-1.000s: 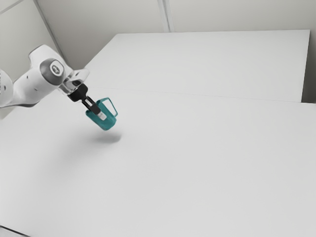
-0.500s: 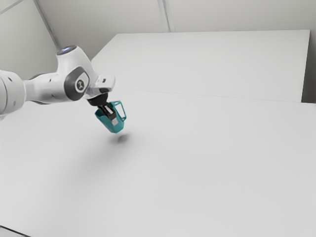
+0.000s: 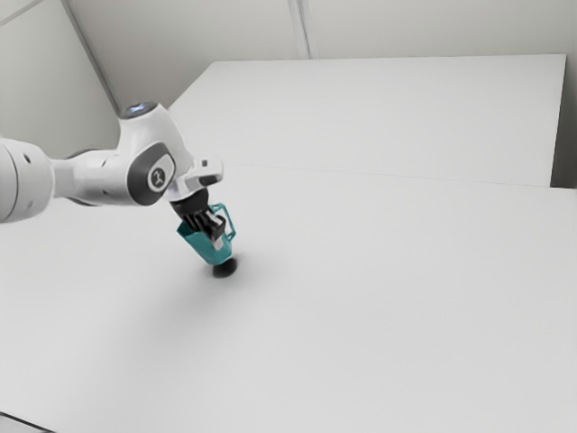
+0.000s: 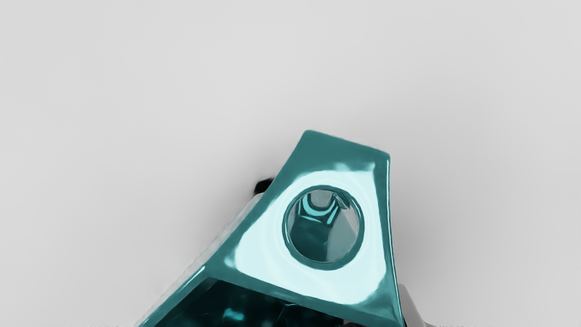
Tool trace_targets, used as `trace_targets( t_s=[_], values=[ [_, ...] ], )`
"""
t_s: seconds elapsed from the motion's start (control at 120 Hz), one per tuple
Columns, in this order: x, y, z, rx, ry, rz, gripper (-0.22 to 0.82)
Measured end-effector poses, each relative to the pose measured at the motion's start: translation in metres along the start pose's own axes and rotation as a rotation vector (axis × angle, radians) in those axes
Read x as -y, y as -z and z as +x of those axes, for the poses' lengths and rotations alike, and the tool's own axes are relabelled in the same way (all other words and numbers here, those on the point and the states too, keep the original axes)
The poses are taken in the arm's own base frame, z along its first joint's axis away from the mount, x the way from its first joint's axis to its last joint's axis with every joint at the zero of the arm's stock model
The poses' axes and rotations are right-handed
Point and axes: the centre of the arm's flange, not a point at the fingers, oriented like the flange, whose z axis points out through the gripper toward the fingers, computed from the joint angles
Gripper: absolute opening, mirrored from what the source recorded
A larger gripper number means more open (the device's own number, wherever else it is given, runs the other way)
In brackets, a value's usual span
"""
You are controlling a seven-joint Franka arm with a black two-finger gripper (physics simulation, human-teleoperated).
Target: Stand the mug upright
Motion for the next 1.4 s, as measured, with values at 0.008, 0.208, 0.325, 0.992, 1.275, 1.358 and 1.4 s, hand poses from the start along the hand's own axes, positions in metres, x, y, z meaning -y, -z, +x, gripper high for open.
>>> trace_targets(
  t_s=[0.008, 0.208, 0.325, 0.992, 1.275, 1.358, 1.4],
  values=[
    [0.0, -0.001, 0.0, 0.002, 0.003, -0.001, -0.18],
    [-0.008, -0.017, -0.008, 0.035, 0.059, -0.008, -0.18],
    [-0.013, -0.024, -0.008, 0.041, 0.075, -0.006, -0.18],
    [-0.024, -0.034, 0.0, 0.016, 0.113, -0.001, 0.45],
    [-0.044, 0.026, 0.006, -0.033, 0.08, 0.067, 0.56],
    [-0.049, 0.055, 0.018, -0.052, 0.079, 0.069, 0.58],
    [-0.05, 0.081, 0.029, -0.075, 0.075, 0.073, 0.58]
  ],
)
